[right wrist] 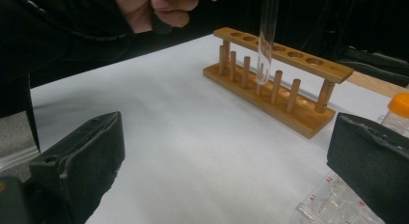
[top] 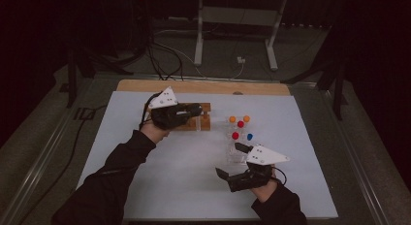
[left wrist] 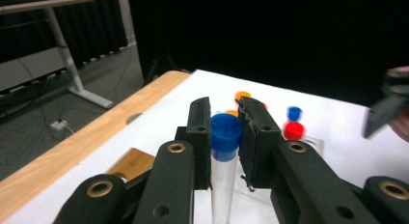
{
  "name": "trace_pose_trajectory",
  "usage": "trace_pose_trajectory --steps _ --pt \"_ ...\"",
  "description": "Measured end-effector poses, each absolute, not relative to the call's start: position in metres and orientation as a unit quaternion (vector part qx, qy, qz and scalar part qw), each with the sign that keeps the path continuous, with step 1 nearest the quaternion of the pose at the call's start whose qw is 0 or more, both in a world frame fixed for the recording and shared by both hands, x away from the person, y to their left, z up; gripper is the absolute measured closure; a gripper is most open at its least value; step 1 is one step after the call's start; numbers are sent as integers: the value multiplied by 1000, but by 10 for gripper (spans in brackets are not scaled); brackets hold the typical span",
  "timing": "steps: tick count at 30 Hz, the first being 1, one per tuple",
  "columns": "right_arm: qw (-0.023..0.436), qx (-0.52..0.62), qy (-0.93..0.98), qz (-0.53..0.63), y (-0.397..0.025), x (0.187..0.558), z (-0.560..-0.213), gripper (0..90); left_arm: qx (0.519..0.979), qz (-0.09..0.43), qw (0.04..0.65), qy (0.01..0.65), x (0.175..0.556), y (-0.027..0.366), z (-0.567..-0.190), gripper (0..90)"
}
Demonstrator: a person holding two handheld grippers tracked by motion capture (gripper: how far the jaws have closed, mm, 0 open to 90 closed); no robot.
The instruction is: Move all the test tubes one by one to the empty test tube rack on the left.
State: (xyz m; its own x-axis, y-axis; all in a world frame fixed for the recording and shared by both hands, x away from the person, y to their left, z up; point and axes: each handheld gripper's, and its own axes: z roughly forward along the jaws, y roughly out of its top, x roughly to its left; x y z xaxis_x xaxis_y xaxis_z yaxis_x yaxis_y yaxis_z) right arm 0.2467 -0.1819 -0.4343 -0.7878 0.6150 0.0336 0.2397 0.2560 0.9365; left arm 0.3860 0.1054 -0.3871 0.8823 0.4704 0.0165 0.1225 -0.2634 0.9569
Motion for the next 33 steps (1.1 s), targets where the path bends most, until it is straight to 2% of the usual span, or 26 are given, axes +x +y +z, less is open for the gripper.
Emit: trace_pose_trajectory --steps 17,33 --pt "171 275 768 553 -188 247 -433 0 765 188 575 219 438 100 -373 774" --pt "164 273 769 554 -191 247 -433 0 761 203 558 262 467 91 -400 773"
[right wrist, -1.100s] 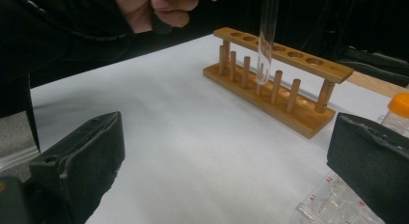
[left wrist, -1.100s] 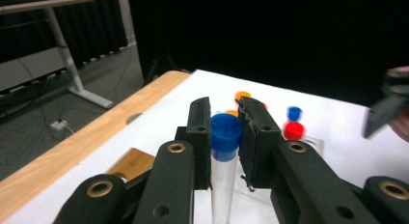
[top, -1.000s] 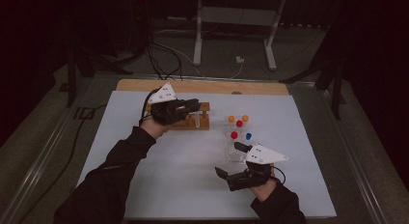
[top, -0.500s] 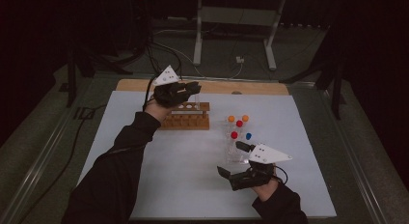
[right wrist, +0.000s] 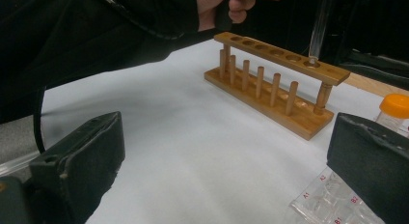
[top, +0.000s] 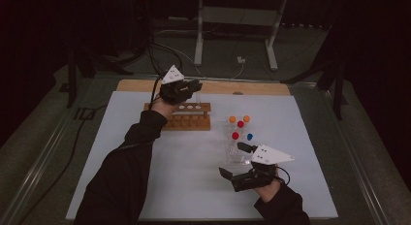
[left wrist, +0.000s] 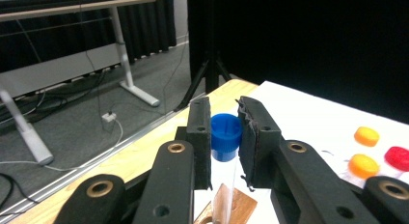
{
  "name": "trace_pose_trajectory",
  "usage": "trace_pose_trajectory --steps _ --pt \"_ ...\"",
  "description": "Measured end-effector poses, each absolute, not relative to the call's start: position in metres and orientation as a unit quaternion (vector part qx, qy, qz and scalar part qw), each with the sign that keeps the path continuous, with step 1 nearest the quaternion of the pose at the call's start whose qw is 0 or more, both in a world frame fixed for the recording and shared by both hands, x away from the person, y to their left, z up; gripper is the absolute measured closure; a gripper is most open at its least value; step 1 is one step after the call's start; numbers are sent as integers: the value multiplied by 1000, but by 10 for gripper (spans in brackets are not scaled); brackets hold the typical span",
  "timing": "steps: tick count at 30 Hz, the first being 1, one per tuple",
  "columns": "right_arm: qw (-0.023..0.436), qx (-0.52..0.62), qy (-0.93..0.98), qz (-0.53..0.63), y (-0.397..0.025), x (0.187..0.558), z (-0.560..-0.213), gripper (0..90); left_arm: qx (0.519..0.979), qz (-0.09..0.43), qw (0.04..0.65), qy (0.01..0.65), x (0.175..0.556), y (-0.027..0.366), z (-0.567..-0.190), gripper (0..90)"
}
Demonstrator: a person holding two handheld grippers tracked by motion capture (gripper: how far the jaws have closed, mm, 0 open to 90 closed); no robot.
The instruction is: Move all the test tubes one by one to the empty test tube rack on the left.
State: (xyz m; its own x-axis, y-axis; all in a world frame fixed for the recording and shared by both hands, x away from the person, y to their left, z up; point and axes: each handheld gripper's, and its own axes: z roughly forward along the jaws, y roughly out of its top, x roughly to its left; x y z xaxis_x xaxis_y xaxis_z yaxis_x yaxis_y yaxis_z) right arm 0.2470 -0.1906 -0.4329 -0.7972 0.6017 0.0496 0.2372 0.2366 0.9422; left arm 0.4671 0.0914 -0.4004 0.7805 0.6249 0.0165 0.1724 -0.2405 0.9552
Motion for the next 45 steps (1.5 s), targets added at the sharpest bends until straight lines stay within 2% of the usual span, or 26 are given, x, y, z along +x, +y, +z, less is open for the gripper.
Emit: trace_pose_trajectory --steps 22,45 --pt "156 272 769 557 -192 246 -434 0 772 198 526 296 466 81 -442 771" --pt "147 272 769 560 -194 247 -433 0 789 193 502 296 469 76 -457 765"
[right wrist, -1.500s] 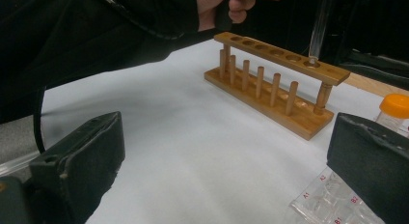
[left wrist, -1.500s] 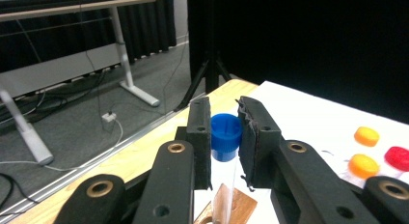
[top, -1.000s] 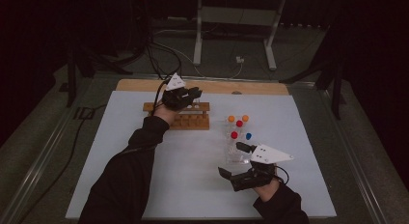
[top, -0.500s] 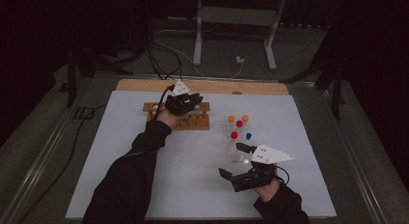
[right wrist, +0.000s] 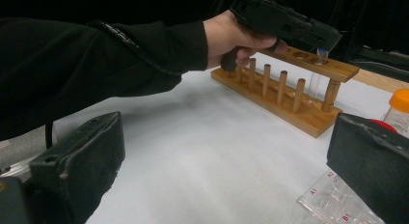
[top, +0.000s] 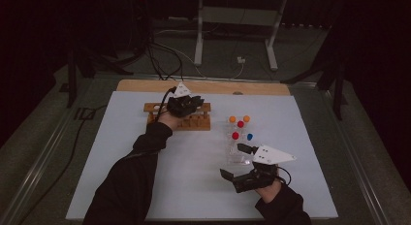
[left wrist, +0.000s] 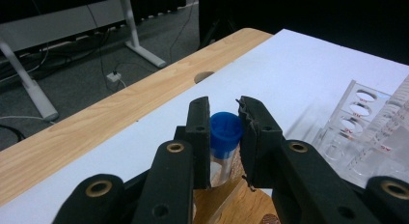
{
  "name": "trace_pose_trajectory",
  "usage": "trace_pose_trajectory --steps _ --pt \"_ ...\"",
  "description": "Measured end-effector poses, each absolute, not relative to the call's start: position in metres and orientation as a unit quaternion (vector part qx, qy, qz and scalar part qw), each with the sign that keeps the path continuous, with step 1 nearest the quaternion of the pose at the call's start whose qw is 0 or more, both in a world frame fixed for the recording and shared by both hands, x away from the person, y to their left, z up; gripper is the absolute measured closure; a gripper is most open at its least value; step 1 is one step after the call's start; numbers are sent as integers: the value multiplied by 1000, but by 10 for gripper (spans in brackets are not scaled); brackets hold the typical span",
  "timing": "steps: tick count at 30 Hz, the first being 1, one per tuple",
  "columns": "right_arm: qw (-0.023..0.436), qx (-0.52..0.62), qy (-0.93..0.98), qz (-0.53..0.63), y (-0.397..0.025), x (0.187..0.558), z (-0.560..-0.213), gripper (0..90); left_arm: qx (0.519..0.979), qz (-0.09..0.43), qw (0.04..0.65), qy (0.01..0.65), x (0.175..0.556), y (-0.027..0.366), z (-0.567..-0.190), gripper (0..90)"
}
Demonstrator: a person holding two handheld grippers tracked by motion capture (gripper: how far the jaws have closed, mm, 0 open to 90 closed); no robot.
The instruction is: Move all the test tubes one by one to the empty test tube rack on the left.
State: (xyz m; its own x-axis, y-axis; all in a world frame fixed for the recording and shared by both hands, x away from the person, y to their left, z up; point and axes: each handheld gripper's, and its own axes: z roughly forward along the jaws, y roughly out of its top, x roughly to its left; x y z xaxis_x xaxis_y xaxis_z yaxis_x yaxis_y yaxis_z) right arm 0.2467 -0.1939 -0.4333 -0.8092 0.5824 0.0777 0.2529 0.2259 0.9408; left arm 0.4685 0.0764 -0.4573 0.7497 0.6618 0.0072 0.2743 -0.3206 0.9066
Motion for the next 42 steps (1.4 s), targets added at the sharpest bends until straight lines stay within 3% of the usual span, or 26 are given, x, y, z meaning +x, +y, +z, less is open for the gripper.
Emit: trace_pose_trajectory --steps 6,20,25,31,32,34,35,38,42 --pt "148 272 767 562 -195 247 -431 0 786 176 514 294 468 79 -455 724" --pt "202 319 744 551 -235 263 -416 0 776 144 558 256 432 88 -411 159" --pt "212 346 745 530 -250 272 -419 5 776 131 570 236 412 91 -405 62" --pt "221 377 741 509 -261 283 -430 100 777 115 580 218 386 97 -406 23" --pt "222 380 742 506 -263 284 -432 168 777 110 581 215 382 98 -408 23" --pt "219 386 745 498 -264 287 -436 203 778 104 581 213 373 100 -412 23" --pt "212 393 747 492 -266 291 -439 299 779 101 581 212 369 101 -414 23" --pt "207 399 751 484 -267 295 -444 339 781 97 581 209 359 105 -421 23" --pt "187 404 773 452 -265 304 -455 476 782 94 581 207 346 110 -428 23"
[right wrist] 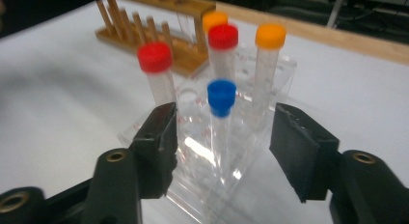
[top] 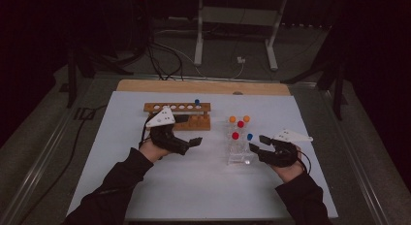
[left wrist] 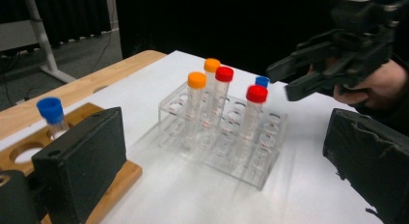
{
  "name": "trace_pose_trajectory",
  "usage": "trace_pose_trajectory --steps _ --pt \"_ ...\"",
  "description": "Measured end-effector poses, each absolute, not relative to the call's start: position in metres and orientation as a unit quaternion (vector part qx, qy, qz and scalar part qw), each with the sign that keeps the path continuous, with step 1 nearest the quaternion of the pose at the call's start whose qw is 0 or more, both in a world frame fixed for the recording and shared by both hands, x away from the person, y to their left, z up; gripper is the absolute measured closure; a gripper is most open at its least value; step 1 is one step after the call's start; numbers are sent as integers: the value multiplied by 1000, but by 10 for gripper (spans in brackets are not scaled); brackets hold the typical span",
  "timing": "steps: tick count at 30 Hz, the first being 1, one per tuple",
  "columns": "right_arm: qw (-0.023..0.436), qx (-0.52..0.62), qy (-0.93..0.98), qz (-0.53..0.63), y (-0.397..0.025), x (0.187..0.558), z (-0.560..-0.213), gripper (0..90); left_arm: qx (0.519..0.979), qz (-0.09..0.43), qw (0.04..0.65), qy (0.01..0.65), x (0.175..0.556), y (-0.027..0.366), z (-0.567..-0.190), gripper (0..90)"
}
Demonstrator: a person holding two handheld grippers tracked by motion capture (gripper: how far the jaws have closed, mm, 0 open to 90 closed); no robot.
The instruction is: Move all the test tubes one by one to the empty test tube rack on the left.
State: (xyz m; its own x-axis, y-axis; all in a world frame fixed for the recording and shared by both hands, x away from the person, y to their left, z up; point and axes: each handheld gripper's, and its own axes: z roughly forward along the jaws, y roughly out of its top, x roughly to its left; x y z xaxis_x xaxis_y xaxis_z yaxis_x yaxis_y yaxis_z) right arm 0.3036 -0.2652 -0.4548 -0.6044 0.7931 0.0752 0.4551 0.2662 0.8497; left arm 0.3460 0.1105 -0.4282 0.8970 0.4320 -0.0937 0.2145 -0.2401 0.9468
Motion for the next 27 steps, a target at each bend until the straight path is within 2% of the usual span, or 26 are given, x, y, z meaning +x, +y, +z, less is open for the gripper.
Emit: trace_pose_trajectory --steps 3,6,12,22,27 --pt "181 409 776 445 -264 306 -458 508 781 91 582 208 341 113 -432 23" --pt "168 422 780 430 -260 311 -461 587 781 92 582 207 338 113 -435 23" --pt "163 437 785 409 -254 316 -466 661 785 88 579 205 336 111 -441 23" --pt "170 436 782 413 -250 321 -466 693 786 91 576 206 335 111 -446 23" --pt "177 421 786 418 -245 319 -466 749 785 90 577 207 336 111 -448 23"
